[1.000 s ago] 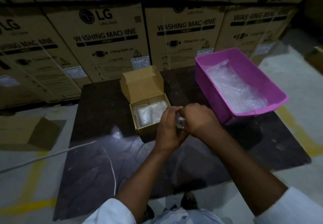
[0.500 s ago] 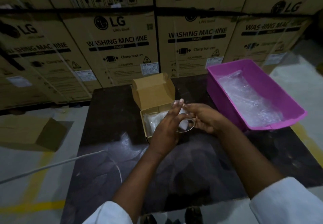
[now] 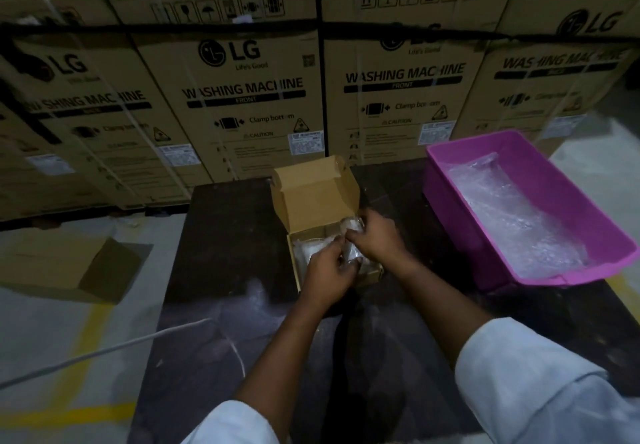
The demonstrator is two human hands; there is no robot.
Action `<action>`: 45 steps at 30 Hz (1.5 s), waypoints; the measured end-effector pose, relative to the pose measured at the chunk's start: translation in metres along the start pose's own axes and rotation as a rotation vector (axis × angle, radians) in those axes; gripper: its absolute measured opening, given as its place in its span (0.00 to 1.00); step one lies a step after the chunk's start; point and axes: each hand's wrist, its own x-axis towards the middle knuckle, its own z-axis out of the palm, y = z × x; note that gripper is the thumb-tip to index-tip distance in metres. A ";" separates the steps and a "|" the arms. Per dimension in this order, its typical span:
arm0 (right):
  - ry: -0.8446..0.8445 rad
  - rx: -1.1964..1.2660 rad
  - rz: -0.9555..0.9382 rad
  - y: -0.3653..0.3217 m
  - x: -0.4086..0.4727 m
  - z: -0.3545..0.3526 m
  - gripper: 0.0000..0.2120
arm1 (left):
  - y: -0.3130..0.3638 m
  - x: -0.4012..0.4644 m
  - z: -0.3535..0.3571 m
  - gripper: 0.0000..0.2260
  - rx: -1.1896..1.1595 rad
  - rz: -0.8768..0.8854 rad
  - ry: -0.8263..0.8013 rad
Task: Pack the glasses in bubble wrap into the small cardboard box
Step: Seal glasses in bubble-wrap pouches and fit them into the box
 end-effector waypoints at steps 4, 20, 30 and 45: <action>-0.030 -0.096 -0.026 0.006 0.001 0.011 0.19 | -0.006 0.003 0.007 0.14 0.054 -0.084 -0.022; -0.311 -0.262 -0.023 0.010 0.001 0.035 0.23 | -0.015 0.013 0.021 0.12 0.171 -0.271 -0.091; -0.253 -0.294 0.073 0.006 0.002 0.037 0.21 | -0.017 0.016 0.018 0.18 0.110 -0.368 -0.050; -0.214 -0.273 0.096 0.003 0.001 0.024 0.17 | -0.011 0.022 0.021 0.19 0.111 -0.427 -0.051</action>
